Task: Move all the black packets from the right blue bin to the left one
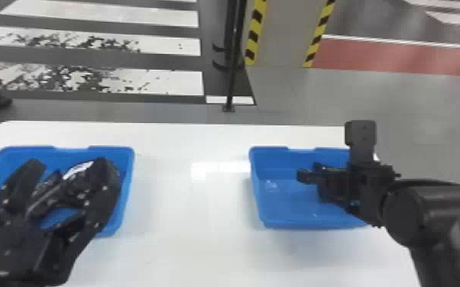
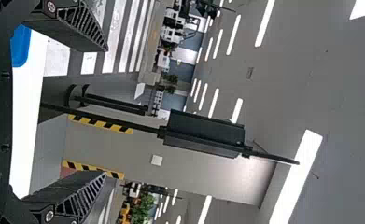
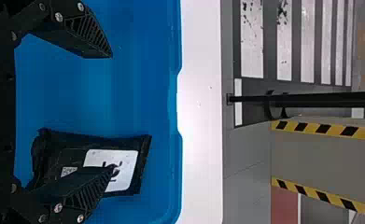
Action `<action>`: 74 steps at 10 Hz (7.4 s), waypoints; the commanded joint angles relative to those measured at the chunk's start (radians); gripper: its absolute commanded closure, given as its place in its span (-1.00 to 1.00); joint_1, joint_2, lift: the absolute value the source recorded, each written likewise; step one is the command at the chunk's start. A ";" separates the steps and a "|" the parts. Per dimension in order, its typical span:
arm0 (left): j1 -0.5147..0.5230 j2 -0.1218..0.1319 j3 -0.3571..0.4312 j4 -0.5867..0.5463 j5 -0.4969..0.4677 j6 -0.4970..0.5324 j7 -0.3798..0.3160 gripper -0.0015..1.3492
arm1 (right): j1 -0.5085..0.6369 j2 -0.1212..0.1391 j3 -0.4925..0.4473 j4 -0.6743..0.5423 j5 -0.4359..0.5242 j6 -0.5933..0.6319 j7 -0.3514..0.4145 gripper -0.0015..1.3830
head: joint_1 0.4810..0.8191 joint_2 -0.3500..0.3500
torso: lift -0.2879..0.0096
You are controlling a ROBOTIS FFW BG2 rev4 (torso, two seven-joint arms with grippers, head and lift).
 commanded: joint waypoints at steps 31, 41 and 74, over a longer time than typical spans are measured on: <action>-0.090 -0.011 0.003 0.115 0.060 0.002 -0.054 -0.85 | 0.194 -0.025 0.237 0.082 -0.427 -0.828 0.482 0.66 | 0.27 0.03 | -0.01; -0.173 -0.004 -0.005 0.115 0.086 0.222 -0.123 -0.85 | 0.177 -0.098 0.602 -0.002 -0.528 -0.880 0.506 0.66 | 0.27 0.69 | -0.01; 0.036 -0.024 0.035 0.007 -0.203 0.107 0.166 -0.85 | 0.807 0.061 -0.036 -0.473 -0.038 -0.968 0.249 -0.63 | 0.27 -0.05 | -0.01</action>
